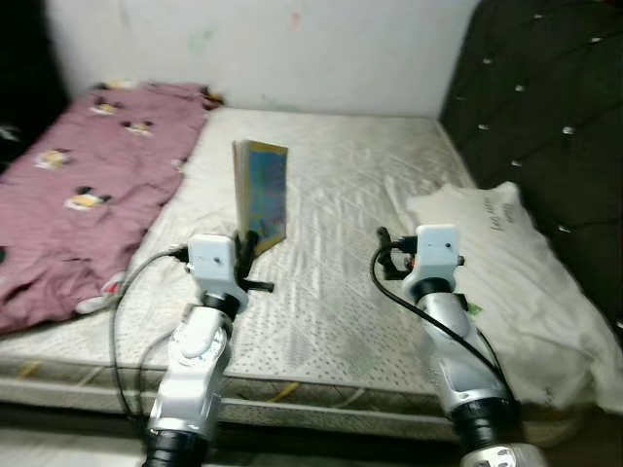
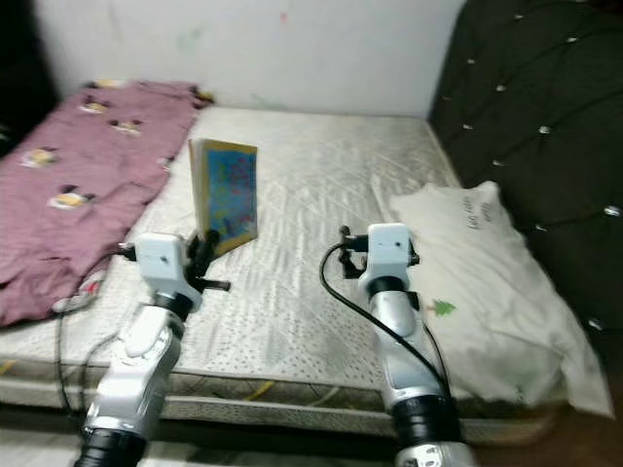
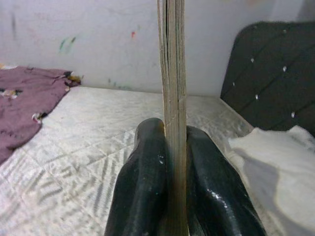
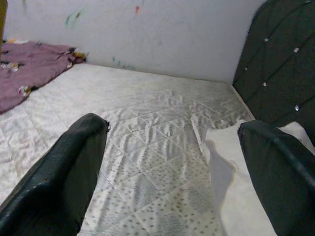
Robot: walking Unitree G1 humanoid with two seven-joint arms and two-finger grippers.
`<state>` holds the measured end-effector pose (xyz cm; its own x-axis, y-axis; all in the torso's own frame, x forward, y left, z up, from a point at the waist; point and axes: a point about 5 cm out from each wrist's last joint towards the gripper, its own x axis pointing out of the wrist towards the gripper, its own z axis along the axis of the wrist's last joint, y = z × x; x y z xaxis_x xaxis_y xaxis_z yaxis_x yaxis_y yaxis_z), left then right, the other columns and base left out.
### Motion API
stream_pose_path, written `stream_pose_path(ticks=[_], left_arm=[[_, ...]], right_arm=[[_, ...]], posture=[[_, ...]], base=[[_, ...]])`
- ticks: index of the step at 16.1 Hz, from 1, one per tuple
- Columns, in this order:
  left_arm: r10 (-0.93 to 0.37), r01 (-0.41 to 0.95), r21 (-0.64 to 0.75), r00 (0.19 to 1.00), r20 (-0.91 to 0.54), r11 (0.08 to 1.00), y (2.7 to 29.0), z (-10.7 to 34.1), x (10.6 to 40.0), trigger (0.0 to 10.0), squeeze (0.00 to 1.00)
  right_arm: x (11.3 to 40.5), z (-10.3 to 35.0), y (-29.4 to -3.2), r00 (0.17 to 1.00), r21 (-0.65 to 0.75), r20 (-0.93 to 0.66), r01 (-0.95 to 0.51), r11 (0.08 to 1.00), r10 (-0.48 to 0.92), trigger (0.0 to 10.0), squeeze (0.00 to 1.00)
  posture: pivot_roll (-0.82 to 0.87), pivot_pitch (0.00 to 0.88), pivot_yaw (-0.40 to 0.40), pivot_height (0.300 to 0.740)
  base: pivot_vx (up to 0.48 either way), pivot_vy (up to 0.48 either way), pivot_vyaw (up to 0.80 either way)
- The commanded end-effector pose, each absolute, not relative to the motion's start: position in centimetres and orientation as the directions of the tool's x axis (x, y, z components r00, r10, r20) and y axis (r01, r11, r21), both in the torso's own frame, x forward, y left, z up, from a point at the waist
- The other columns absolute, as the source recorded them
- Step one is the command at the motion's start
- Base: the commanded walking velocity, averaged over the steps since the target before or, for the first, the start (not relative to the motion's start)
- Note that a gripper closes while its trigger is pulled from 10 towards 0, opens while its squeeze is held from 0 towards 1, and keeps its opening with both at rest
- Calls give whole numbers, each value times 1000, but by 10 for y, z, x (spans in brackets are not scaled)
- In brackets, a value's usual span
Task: Clean up the room
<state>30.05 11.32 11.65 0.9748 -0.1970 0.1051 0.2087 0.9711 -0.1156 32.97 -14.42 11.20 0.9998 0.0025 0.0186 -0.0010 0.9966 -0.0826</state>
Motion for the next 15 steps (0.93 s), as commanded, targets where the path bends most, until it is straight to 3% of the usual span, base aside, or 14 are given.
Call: stream_pose_path(ticks=[1, 3, 12, 15], left_arm=[[-203, 220, -109, 968, 148, 969, 111, 127, 304, 10000, 0], [-203, 220, -111, 967, 152, 969, 111, 127, 303, 10000, 0], [-256, 285, -124, 944, 208, 951, 108, 132, 300, 10000, 0], [-262, 291, -123, 942, 208, 949, 107, 132, 300, 10000, 0]], right_arm=[[332, 115, -144, 999, -79, 32, -3, 997, 5, 10000, 0], [332, 115, -144, 999, -79, 33, -3, 997, 6, 10000, 0], [333, 114, -145, 1000, -53, 30, 8, 999, -6, 10000, 0], [333, 114, -146, 1000, -40, 20, 15, 999, -14, 10000, 0]], posture=[[-86, 0, -25, 740], [-86, 0, -25, 740], [-87, 0, -24, 740], [-86, 1, -23, 740]], base=[[0, -480, 600], [0, -412, 269], [54, 0, 0], [245, 0, -748]])
